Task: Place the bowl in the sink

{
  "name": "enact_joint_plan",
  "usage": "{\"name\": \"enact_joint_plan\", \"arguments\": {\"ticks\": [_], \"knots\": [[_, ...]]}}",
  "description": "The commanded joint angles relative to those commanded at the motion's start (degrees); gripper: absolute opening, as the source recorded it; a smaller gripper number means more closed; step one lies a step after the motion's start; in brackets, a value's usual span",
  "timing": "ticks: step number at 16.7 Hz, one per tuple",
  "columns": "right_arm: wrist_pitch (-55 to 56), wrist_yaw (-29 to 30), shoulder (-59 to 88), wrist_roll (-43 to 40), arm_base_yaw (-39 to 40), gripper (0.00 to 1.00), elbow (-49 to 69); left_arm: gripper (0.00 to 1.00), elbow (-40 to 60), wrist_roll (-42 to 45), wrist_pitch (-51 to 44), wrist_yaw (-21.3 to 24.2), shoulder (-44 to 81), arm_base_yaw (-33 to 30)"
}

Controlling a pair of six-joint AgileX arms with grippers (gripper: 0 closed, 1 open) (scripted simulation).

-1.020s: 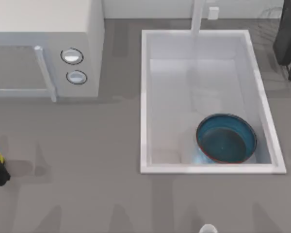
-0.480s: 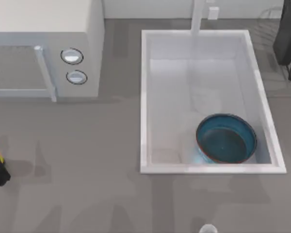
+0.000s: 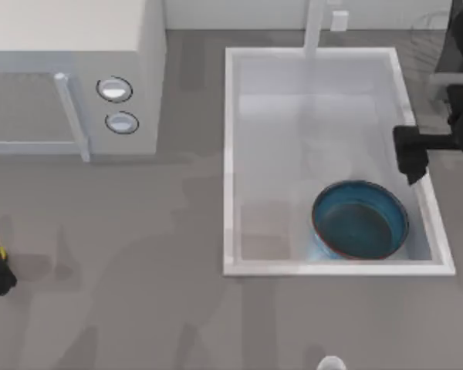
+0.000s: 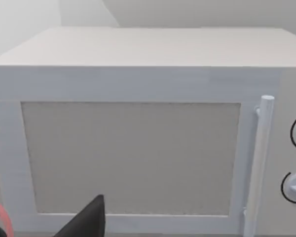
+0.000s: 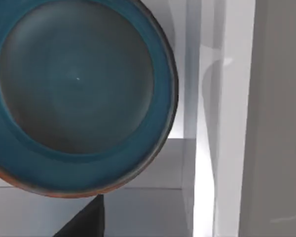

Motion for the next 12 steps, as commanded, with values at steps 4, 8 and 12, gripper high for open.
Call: {"name": "enact_joint_plan", "arguments": {"ticks": [4,8,12], "knots": [[-4.83,-0.13,11.01,1.28,1.20,1.00,9.16,1.00,0.00,0.00,0.00,0.00,0.00,0.00],[-5.90,-0.18,13.32,1.58,1.49,1.00,11.43,1.00,0.00,0.00,0.00,0.00,0.00,0.00],[-5.60,-0.18,13.27,1.51,1.19,1.00,11.16,1.00,0.00,0.00,0.00,0.00,0.00,0.00]]}}
